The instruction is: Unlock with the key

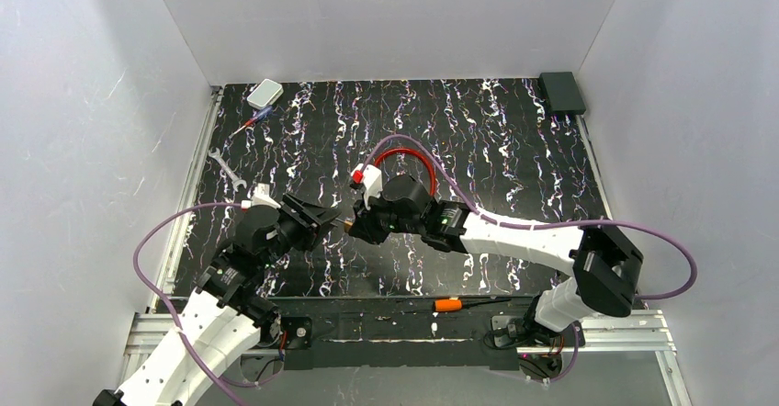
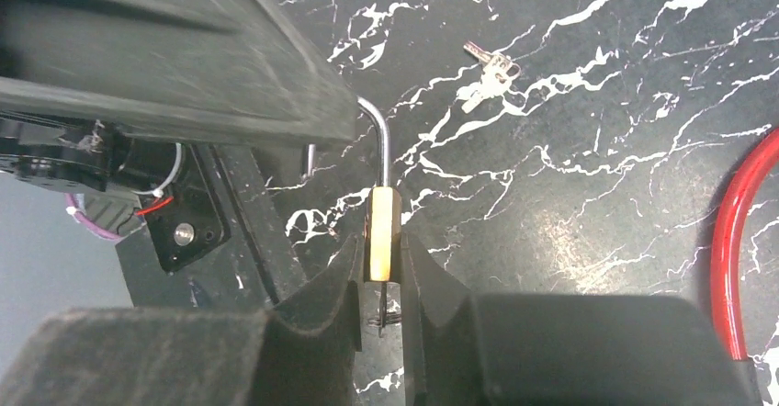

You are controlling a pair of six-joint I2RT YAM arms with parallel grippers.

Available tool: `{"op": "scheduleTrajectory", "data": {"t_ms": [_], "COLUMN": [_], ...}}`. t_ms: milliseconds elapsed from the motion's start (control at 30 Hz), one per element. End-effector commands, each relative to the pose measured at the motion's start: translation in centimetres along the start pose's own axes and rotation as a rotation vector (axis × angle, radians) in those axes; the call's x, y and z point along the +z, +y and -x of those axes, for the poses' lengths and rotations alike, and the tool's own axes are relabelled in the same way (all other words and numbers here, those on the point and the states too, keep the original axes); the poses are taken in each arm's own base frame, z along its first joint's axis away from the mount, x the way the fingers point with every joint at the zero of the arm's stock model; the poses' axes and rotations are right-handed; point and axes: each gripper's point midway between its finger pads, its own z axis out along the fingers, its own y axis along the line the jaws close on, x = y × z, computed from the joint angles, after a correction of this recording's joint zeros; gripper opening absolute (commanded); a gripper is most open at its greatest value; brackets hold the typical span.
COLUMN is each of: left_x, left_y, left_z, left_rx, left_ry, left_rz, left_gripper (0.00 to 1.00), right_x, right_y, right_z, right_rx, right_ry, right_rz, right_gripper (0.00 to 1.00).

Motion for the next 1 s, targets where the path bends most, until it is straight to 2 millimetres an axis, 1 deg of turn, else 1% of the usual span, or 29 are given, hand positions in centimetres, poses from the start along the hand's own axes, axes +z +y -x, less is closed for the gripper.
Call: {"op": "scheduleTrajectory", "data": {"t_ms": [0,100,167,333,400,500,600,800,900,967], "left_x": [-1.4,-1.6,-1.3,-0.5,-0.2,0.0,0.0,-0.4,-1.2,-2.2], "left_y": [-2.1,-2.0,-1.6,-1.7,-1.8,-2.2,-2.6,-2.3,-2.1,-2.0], "left_z": [0.4,0.4,1.0,0.8,0.8,0.8,0.9,0.8,1.2,2.1], "left_rx": [0.019,0.025,0.026,0.021,0.024,0.025,0.026,0.022,0.043,0.094], "left_ry": [-0.009,-0.013,-0.043,-0.034,-0.029,-0.026,-0.024,-0.025,-0.051,-0.092], "left_rz": [-0.048,-0.049,-0.032,-0.030,-0.028,-0.029,-0.036,-0.037,-0.024,-0.002], "left_gripper": [0.47,0.48,0.48,0.48,0.48,0.48,0.49,0.48,0.49,0.51], "right_x": [0.4,0.5,0.5,0.3,0.4,0.7,1.0,1.1,1.3,1.5], "right_y": [-0.4,-0.3,-0.1,1.3,2.1,2.6,2.5,1.7,0.9,0.3], "right_z": [1.1,0.9,0.9,1.0,0.8,0.1,-0.6,-0.7,-1.1,-1.4], "right_rx": [-0.015,-0.013,-0.013,-0.030,-0.043,-0.057,-0.057,-0.055,-0.053,-0.051], "right_ry": [-0.043,-0.043,-0.046,-0.049,-0.041,-0.016,0.001,0.003,0.015,0.030], "right_rz": [-0.017,-0.013,-0.002,0.060,0.094,0.103,0.093,0.051,0.007,-0.025], "right_gripper": [0.01,0.01,0.01,0.01,0.01,0.01,0.01,0.01,0.01,0.01]}}
